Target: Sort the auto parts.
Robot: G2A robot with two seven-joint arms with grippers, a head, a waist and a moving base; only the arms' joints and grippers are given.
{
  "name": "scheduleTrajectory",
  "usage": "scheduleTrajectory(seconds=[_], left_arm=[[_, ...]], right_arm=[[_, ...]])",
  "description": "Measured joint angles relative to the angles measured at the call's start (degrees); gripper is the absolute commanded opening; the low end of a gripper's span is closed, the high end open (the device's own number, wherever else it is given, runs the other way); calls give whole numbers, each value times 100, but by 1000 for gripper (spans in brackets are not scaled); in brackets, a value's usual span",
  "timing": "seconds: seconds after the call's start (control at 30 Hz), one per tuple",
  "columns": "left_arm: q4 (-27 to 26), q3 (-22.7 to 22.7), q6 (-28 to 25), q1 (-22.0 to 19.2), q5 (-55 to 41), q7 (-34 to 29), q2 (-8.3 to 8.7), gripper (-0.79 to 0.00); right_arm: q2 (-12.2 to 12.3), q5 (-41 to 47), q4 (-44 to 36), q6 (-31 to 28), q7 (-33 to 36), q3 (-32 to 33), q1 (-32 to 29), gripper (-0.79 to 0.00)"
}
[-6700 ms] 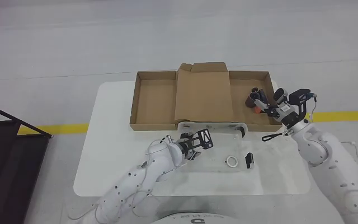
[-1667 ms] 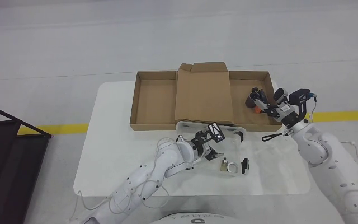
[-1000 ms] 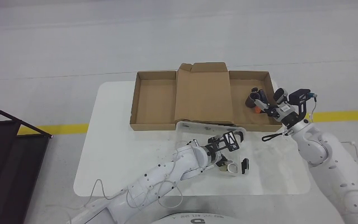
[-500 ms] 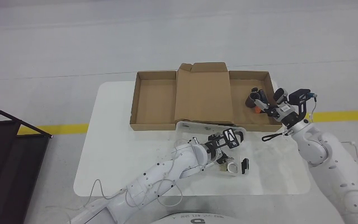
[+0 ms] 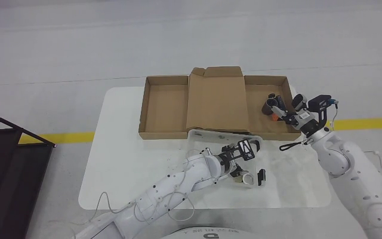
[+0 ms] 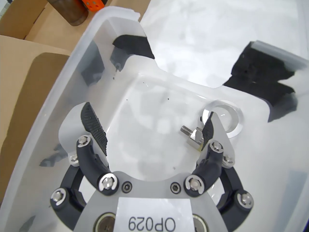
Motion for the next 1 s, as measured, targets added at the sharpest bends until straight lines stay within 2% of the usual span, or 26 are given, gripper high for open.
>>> scheduleTrajectory(seconds=[0.33, 0.53, 0.8, 1.0], left_arm=[[-435, -157, -302, 226, -135, -538, 89, 0], [-376, -161, -306, 196, 16, -898, 96, 0], [-536, -329, -29, 151, 132, -813, 95, 0], [-808, -525, -33, 261, 80, -672, 144, 0]], right_arm=[[0, 0, 0, 0, 0, 0, 0, 0], [0, 0, 0, 0, 0, 0, 0, 0], [0, 0, 0, 0, 0, 0, 0, 0], [0, 0, 0, 0, 0, 0, 0, 0]])
